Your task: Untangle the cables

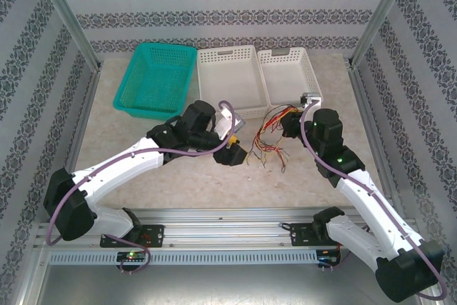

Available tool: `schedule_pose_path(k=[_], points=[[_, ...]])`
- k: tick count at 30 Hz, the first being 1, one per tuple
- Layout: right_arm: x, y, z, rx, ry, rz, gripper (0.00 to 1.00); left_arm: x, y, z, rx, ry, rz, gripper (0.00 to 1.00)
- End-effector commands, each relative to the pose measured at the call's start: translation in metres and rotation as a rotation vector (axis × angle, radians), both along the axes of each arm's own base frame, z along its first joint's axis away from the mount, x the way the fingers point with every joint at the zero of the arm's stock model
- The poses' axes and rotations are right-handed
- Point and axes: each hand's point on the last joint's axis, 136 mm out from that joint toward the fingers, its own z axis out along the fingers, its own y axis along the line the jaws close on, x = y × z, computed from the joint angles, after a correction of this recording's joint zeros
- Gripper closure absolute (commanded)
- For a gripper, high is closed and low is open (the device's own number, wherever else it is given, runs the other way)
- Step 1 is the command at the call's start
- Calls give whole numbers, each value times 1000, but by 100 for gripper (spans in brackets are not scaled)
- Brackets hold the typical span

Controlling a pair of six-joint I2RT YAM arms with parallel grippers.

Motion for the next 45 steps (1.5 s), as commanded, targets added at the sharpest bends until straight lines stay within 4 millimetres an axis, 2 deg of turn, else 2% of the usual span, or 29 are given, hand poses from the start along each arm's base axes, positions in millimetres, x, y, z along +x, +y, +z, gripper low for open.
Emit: schedule_pose_path(k=[1,4,6,8,14,16,18,22,29,32,35,41,45], points=[[-4,12,25,80,-40,54,100,-24,-11,-7,1,84,-53,26],[-5,14,27,95,-42,68,100,-35,-14,-1,-27,89,-42,17],[-3,13,24,84,-34,57,100,-40,-10,7,-78,94,-21,14],[1,7,18,67,-15,26,100,-45,0,14,-139,84,18,10],[12,-8,5,92,26,-35,100,-59,42,16,-192,42,137,0],[13,-4,5,112,26,-16,100,-59,53,15,-184,25,176,0],[11,10,11,148,6,57,100,-56,57,15,-191,10,207,0],[6,34,16,195,-2,171,100,-44,41,19,-222,14,204,0],[-18,67,29,243,-2,373,100,-12,11,-3,-179,-12,209,0],[-24,76,25,249,18,417,100,-7,0,-6,-210,-4,196,0],[-29,85,19,248,34,448,100,-5,-7,1,-276,-2,189,0],[-30,90,5,232,61,447,100,-4,-4,19,-373,-42,209,0],[-31,95,4,237,65,460,100,-3,-4,12,-383,-28,218,0]])
